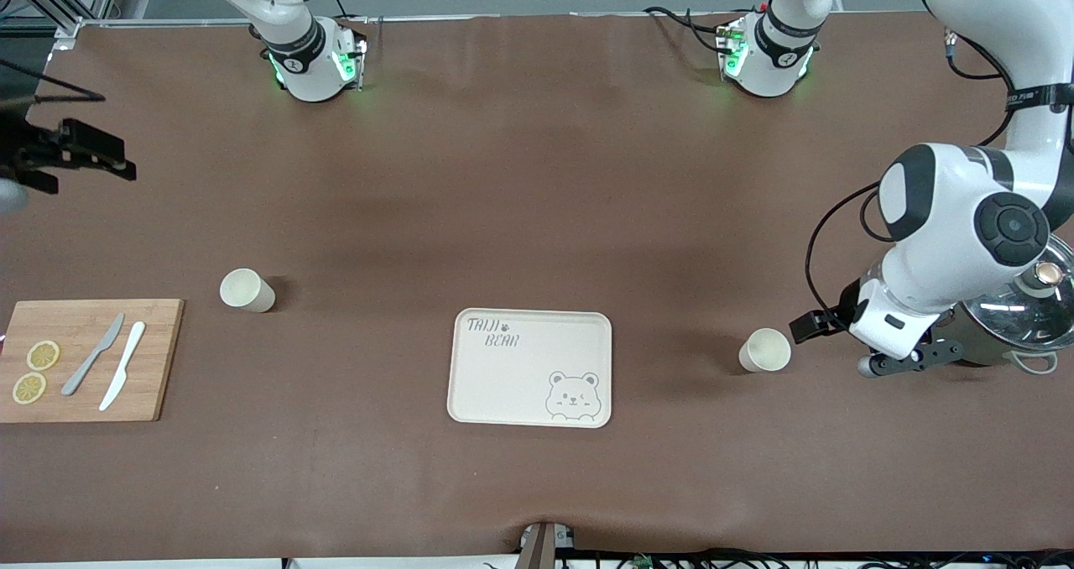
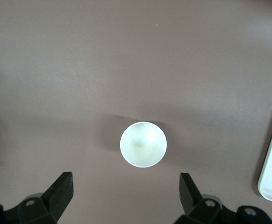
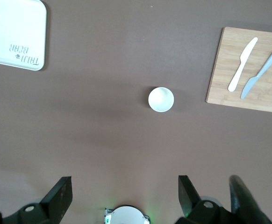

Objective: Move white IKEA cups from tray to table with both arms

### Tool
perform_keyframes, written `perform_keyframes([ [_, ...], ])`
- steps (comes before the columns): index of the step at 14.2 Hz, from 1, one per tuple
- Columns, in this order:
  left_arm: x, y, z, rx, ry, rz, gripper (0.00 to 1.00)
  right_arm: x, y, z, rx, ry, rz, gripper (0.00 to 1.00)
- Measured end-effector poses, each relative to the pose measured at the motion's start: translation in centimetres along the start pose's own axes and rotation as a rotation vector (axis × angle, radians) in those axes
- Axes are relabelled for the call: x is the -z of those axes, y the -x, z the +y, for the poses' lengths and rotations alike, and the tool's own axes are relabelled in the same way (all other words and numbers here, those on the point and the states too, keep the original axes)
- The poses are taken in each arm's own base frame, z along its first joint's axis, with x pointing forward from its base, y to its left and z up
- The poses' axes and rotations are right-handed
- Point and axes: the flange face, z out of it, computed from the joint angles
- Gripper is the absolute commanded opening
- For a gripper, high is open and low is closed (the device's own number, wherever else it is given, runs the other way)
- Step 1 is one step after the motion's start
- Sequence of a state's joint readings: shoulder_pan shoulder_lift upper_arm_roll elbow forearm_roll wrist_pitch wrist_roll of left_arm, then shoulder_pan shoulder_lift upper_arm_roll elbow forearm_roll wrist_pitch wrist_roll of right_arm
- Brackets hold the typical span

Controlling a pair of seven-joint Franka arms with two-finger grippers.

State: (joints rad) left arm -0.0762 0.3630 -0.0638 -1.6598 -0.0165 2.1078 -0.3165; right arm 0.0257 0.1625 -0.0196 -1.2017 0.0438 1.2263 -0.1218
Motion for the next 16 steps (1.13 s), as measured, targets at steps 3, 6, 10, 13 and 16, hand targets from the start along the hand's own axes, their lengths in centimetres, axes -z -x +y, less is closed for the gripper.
perform_keyframes([
  [3, 2.3, 0.5, 0.2, -0.005, 0.0, 0.004, 1.0, 0.7, 1.8, -0.2, -0.016, 0.001, 0.009, 1.0],
  [6, 4.8, 1.3, 0.9, -0.019, -0.013, -0.045, 1.0, 0.9, 2.6, -0.7, -0.057, 0.001, 0.011, 1.0],
  [10, 9.4, 1.8, 0.9, -0.032, -0.005, -0.013, 1.0, -0.4, 2.2, -0.6, -0.09, 0.002, -0.007, 1.0],
  [13, 11.5, 1.8, 0.3, -0.038, -0.004, 0.005, 1.0, -1.2, 2.7, -0.2, -0.152, 0.002, 0.019, 1.0],
  [16, 13.2, 2.0, -0.1, -0.034, -0.01, -0.005, 1.0, -1.5, 3.8, 0.0, -0.182, 0.011, 0.048, 1.0],
])
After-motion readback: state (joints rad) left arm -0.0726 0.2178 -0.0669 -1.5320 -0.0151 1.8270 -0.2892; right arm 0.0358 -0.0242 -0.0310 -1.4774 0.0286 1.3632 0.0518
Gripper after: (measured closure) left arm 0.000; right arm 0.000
